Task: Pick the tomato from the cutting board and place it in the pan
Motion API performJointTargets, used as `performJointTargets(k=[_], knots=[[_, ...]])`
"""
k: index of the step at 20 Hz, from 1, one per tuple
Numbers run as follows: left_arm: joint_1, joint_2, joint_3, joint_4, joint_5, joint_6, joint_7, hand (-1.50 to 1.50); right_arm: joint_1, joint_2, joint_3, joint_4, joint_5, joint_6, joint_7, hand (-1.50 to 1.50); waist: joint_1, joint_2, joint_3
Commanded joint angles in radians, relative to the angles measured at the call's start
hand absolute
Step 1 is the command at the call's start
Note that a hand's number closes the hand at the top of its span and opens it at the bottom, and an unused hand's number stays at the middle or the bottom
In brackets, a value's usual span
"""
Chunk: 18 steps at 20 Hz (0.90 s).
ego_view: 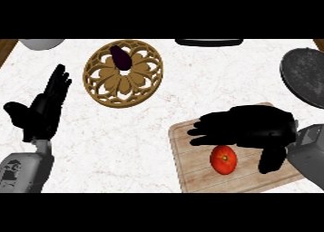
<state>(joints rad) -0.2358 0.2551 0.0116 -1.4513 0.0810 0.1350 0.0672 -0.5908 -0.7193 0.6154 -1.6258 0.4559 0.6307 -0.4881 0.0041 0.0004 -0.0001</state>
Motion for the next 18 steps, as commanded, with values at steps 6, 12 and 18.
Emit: performJointTargets(k=[6,12,18], knots=[[-0.001,-0.004,0.021,-0.038,-0.002,-0.014,0.042,0.0,-0.019,0.053,0.037,0.022,0.221,0.023,-0.024,-1.5,0.002,-0.001,0.0],[0.013,-0.03,0.01,-0.033,-0.031,-0.013,0.027,0.0,0.0,0.096,0.039,0.046,0.304,0.043,-0.049,-1.5,0.0,-0.001,0.0],[0.016,-0.011,0.056,-0.023,-0.014,-0.048,0.012,0.0,0.084,0.112,0.06,-0.004,0.402,0.007,-0.035,-1.5,-0.004,-0.001,0.0]])
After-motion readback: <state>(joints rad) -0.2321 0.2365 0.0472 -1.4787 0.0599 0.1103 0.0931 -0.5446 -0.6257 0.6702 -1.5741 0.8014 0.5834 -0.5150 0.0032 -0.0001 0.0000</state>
